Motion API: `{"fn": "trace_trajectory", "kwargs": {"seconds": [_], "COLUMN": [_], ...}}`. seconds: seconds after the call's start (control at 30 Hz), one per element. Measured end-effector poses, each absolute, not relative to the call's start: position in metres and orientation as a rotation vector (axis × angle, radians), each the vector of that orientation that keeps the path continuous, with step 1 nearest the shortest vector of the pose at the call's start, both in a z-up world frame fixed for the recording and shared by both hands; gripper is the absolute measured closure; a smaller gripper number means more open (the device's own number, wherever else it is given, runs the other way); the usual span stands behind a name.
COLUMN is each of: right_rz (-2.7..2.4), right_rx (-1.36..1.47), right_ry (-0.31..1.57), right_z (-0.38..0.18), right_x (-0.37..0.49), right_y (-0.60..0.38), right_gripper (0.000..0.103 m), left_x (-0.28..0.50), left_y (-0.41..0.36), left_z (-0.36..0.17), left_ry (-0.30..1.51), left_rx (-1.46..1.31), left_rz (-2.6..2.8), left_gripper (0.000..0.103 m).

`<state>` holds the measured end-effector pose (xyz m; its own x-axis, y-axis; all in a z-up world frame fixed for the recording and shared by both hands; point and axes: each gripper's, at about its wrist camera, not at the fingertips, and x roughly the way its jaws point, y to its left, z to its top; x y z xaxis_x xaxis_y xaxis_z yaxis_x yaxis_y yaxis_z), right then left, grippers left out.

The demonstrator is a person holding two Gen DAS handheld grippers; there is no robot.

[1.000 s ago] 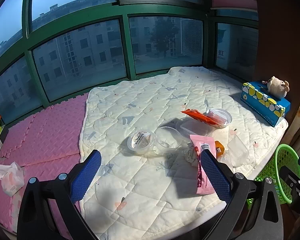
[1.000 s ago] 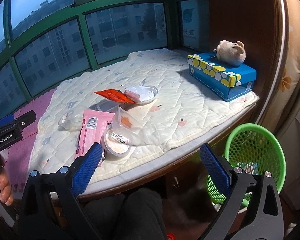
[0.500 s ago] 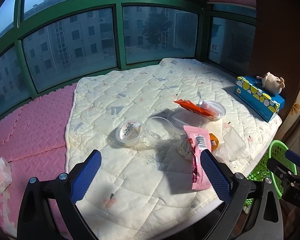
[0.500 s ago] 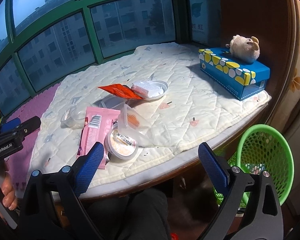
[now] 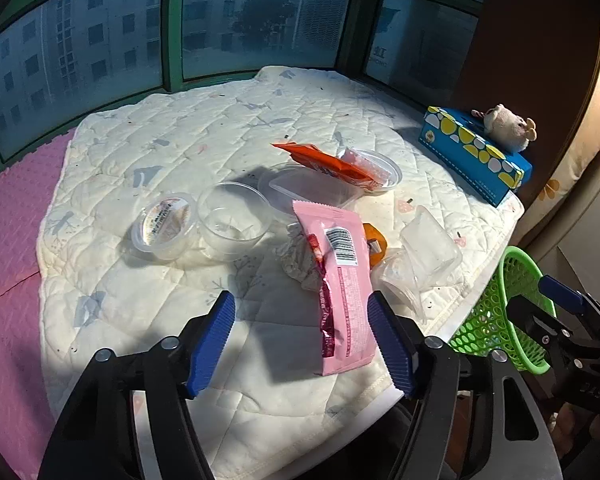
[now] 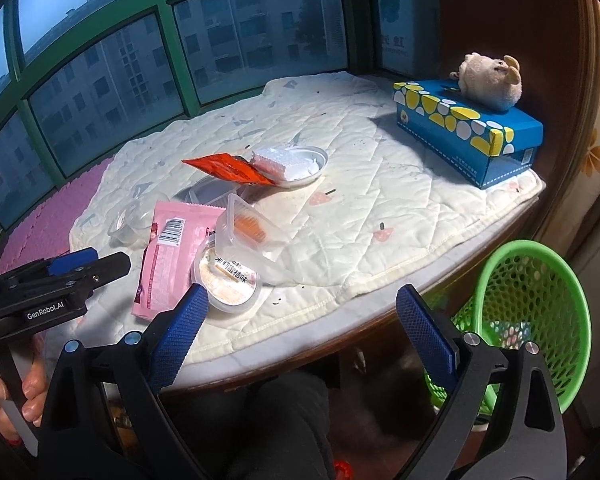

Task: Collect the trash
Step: 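Grasp the pink snack wrapper with the left gripper while the right gripper grasps the clear plastic tray, then carry the pink wrapper and clear tray to the green wastebasket with both grippers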

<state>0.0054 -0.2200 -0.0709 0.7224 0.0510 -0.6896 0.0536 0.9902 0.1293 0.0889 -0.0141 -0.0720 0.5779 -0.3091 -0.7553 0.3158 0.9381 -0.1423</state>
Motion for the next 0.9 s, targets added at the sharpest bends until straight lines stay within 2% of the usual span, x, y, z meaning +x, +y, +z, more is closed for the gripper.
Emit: {"fn": "trace_trajectory", "kwargs": {"seconds": [0.23, 0.4, 0.67, 0.9], "right_rz": [0.022, 0.069, 0.159, 0.226], "right_rx": [0.163, 0.205, 0.277, 0.358], "right_ry": [0.782, 0.795, 0.813, 0.836], "right_z": [-0.076, -0.079, -0.081, -0.088], "right_x": [0.013, 0.019, 0.032, 0.045], "right_y": [-0.223, -0.226, -0.228, -0.23], "right_gripper": [0.011, 0.012, 0.013, 0.013], "left_x": [0.104, 0.105, 0.101, 0.095], "left_y": [-0.026, -0.033, -0.033, -0.024], "left_z": [-0.091, -0.096, -0.091, -0.08], "left_ry": [0.949, 0.963, 0.937, 0.913], "left_rx": [-0.01, -0.013, -0.001, 0.005], "left_rz": [-0.424, -0.474, -0.494, -0.49], "left_gripper": [0.059, 0.082, 0.095, 0.096]}}
